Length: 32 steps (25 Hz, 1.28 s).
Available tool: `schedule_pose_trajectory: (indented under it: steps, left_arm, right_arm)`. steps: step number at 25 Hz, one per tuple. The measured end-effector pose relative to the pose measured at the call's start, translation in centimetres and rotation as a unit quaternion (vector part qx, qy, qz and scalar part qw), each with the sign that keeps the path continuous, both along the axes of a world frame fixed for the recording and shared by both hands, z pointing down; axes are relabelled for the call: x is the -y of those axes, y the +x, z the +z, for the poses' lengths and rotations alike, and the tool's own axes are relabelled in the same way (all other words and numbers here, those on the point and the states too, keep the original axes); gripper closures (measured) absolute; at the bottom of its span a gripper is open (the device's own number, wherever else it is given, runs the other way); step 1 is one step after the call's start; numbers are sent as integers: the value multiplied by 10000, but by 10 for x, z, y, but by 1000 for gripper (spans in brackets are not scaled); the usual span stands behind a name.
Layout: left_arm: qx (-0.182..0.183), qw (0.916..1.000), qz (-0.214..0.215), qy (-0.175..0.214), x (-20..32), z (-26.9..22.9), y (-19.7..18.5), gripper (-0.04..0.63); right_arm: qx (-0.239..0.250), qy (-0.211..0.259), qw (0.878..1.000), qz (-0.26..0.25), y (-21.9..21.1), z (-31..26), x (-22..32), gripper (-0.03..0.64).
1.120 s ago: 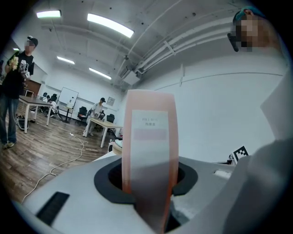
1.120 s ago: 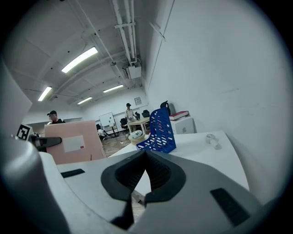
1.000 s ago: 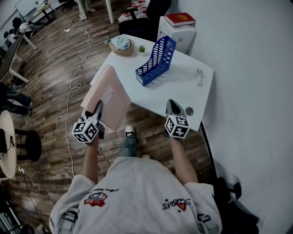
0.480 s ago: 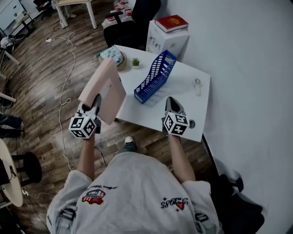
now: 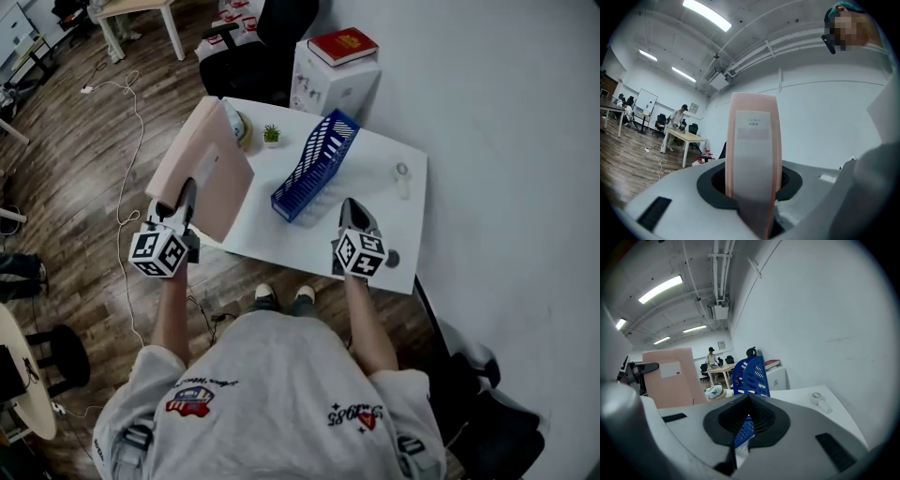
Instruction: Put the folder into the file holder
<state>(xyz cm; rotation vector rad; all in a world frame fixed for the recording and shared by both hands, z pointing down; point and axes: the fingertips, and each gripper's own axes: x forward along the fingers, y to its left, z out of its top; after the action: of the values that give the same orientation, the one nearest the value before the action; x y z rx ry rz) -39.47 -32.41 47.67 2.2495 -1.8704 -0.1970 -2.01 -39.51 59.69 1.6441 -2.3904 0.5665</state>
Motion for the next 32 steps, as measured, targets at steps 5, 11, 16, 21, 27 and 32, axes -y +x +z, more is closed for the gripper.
schedule_pose_trajectory:
  steps: [5, 11, 16, 21, 27, 32]
  left_arm:
    - [-5, 9997, -49, 238, 7, -19, 10, 463]
    - [-143, 9955, -29, 937, 10, -82, 25, 466]
    - [-241, 9865, 272, 1598, 21, -143, 56, 466]
    - [-255, 9765, 679, 2027, 35, -181, 100, 466]
    - [-222, 9648, 1044, 2405, 43, -194, 149, 466]
    - [-78, 9668, 1223, 2243, 58, -181, 175, 466]
  right_arm:
    - [44, 72, 10000, -31, 11, -6, 16, 620]
    - [77, 132, 9999, -41, 22, -11, 25, 620]
    - [115, 200, 9997, 51, 43, -18, 28, 620]
    - [116, 236, 9993, 248, 74, -23, 31, 620]
    - [108, 254, 9985, 478, 110, -24, 28, 620]
    - [79, 229, 9976, 645, 131, -24, 23, 620]
